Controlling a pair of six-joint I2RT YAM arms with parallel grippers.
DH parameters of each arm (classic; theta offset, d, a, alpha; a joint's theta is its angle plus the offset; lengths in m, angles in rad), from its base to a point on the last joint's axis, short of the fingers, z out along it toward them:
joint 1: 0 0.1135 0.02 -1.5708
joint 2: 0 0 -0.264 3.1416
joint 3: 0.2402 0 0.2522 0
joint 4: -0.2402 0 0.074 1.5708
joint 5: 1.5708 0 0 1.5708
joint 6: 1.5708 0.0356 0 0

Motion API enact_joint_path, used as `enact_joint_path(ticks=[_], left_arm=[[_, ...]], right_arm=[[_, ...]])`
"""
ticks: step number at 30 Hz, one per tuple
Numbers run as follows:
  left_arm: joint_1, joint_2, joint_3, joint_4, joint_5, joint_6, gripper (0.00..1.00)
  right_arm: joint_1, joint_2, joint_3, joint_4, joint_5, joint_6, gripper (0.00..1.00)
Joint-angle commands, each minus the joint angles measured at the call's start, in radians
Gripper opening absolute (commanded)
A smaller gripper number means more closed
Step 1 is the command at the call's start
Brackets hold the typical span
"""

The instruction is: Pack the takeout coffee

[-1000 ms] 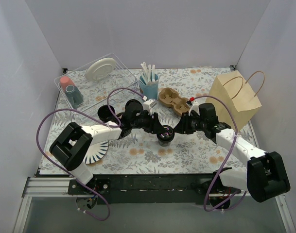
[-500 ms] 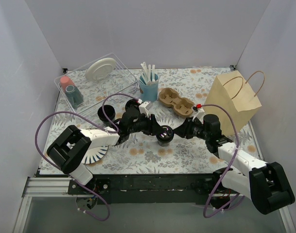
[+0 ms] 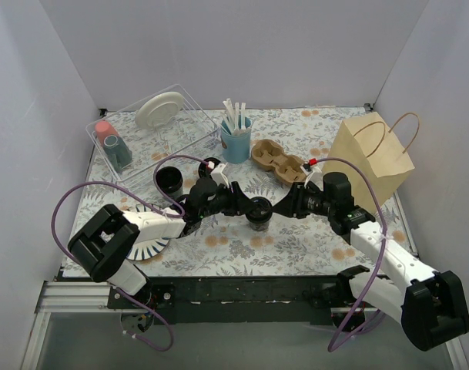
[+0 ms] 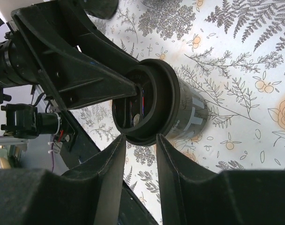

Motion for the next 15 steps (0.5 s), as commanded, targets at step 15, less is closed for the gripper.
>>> enact_joint_path(ticks=[15], left_arm=[[-0.030,0.077,-0.098,-0.327,-0.135,0.042,0.37]], right_arm=[[0.018,0.017,-0.062,0.037,0.003,0.091,0.40]])
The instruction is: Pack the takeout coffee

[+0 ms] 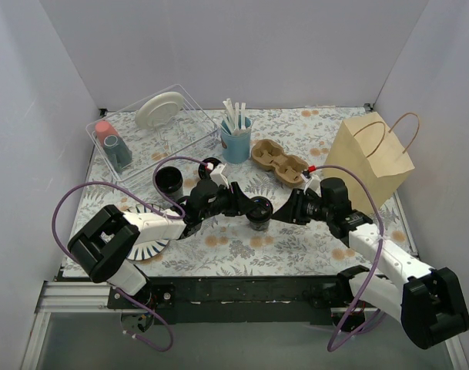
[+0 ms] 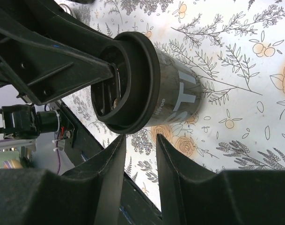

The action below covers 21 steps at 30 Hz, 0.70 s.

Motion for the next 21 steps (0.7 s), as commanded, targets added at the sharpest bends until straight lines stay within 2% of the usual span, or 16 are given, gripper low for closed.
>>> enact_joint_path(ticks=[1,8,13,17,21], left_arm=[[-0.012,0.083,-0.089,-0.341,-0.087,0.073,0.37],[-0.025,0.086,-0.090,-0.330,-0.094,0.065,0.36],[-0.028,0.090,-0.084,-0.330,-0.096,0.066,0.35],[-0.030,0.087,-0.084,-0.330,-0.097,0.066,0.35],[-0.032,0.083,-0.089,-0.330,-0.099,0.063,0.34]], right_arm=[[0.012,0.019,-0.013,0.067,-0.013,0.028,0.40],[0.017,0.042,-0.056,0.152,-0.048,0.064,0.40],[0.017,0.018,-0.051,0.158,-0.065,0.072,0.40],[0.017,0.004,-0.039,0.141,-0.060,0.078,0.45],[0.017,0.015,-0.033,0.130,-0.040,0.078,0.46]])
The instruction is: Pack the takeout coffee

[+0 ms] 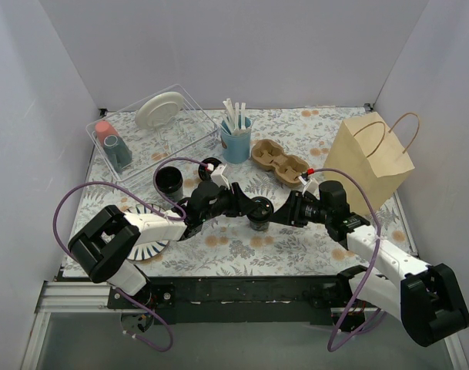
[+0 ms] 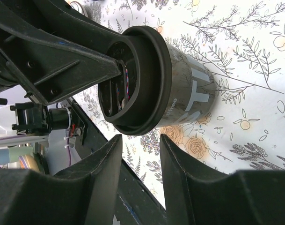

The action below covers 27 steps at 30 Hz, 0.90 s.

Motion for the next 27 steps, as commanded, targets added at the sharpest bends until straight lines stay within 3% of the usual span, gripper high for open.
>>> enact_joint_path(ticks=[1,11,16,20,27], left_arm=[[-0.014,0.082,-0.085,-0.347,-0.067,0.071,0.34],[-0.023,0.078,-0.096,-0.322,-0.058,0.056,0.33],[-0.032,0.100,-0.100,-0.309,-0.051,0.037,0.33],[-0.038,0.118,-0.125,-0.269,-0.046,0.013,0.32],[-0.040,0.163,-0.172,-0.213,-0.031,-0.021,0.31]], right_arm=[[0.005,-0.001,0.017,0.020,0.004,0.000,0.46],[0.005,0.062,-0.009,0.128,0.019,0.040,0.45],[0.005,0.065,-0.026,0.092,0.084,0.029,0.42],[0.006,0.062,-0.096,0.078,0.162,0.022,0.29],[0.008,0.069,-0.288,0.132,0.256,0.037,0.19]])
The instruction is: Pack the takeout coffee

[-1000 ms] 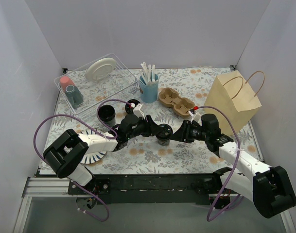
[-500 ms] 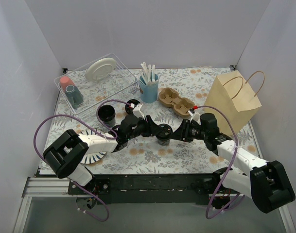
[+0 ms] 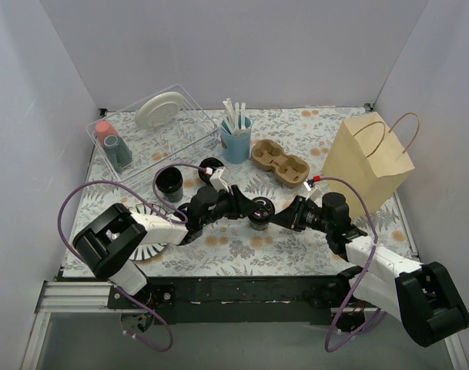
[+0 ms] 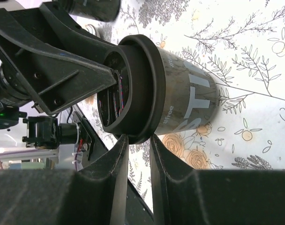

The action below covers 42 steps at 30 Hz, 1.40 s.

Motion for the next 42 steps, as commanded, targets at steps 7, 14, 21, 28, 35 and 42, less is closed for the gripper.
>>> enact_joint_path(ticks=[7,14,21,28,35,42], left_arm=[[-0.018,0.174,-0.122,-0.337,-0.012,0.006,0.30],[-0.018,0.150,-0.087,-0.395,-0.029,0.036,0.31],[-0.018,0.162,-0.018,-0.481,-0.074,0.130,0.31],[-0.018,0.147,0.008,-0.483,-0.072,0.176,0.31],[-0.016,0.166,0.008,-0.446,-0.038,0.207,0.31],[-0.016,0.190,0.021,-0.435,-0.034,0.216,0.31]], right_arm=[[0.014,0.044,-0.176,-0.156,0.317,-0.086,0.14],[0.020,-0.082,-0.138,-0.171,0.299,-0.085,0.20],[0.015,-0.196,0.177,-0.443,0.282,-0.180,0.41],[-0.014,-0.151,0.294,-0.488,0.300,-0.230,0.46],[-0.072,-0.030,0.331,-0.402,0.203,-0.259,0.46],[-0.078,0.067,0.364,-0.328,0.086,-0.302,0.46]])
